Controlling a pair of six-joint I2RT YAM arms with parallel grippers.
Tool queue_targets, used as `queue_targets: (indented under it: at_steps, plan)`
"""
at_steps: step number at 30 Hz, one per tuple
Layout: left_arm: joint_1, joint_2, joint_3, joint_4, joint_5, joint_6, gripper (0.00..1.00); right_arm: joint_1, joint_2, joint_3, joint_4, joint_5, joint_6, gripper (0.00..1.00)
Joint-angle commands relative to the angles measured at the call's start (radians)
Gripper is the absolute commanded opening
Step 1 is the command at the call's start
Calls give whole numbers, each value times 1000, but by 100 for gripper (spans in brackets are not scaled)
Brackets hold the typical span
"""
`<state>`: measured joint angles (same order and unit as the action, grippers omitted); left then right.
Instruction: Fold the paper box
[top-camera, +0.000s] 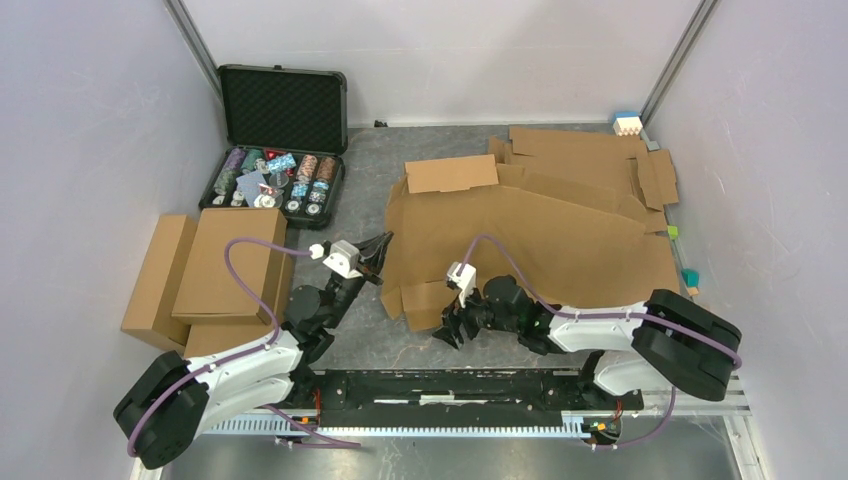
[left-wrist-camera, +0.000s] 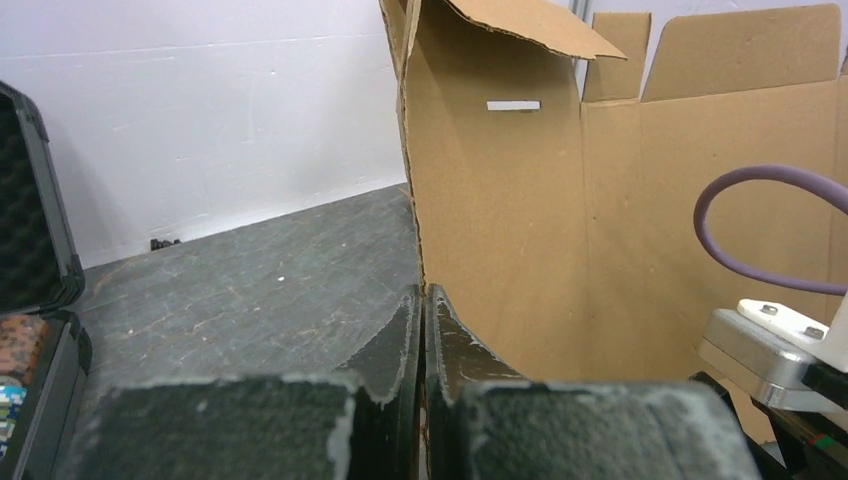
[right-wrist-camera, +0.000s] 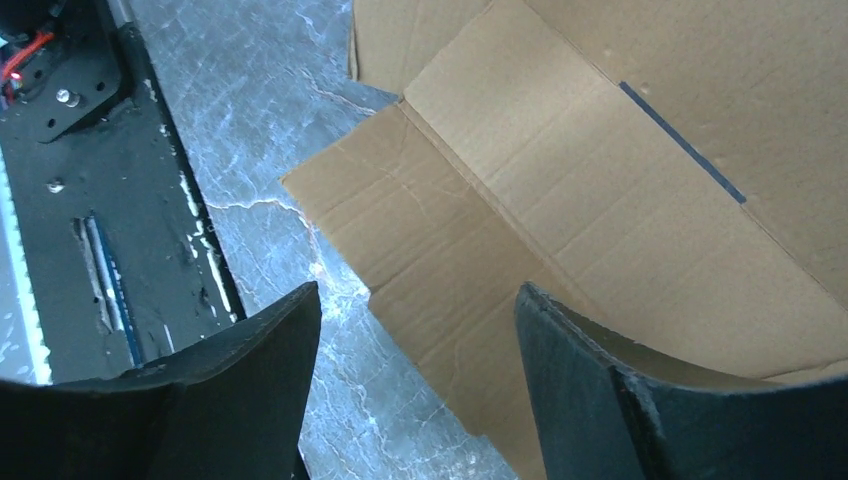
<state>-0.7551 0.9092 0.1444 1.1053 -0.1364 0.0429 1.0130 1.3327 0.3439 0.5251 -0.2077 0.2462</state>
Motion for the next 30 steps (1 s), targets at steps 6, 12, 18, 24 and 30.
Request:
queue_targets:
  at_steps: [6,12,18,24,30]
  plan:
    - [-6,-17,42,-184,-199,-139,7,5,36,77,-130,115,-58,62]
    - [-6,-95,33,-319,-252,-231,40,4,49,45,-132,140,-103,59]
    - [-6,-156,43,-532,-273,-329,61,4,65,26,-136,156,-87,57]
    - [-5,-130,47,-630,-334,-389,71,4,82,20,-142,139,-80,57]
    - [-4,15,214,-950,-319,-530,74,4,60,8,-153,155,-77,57]
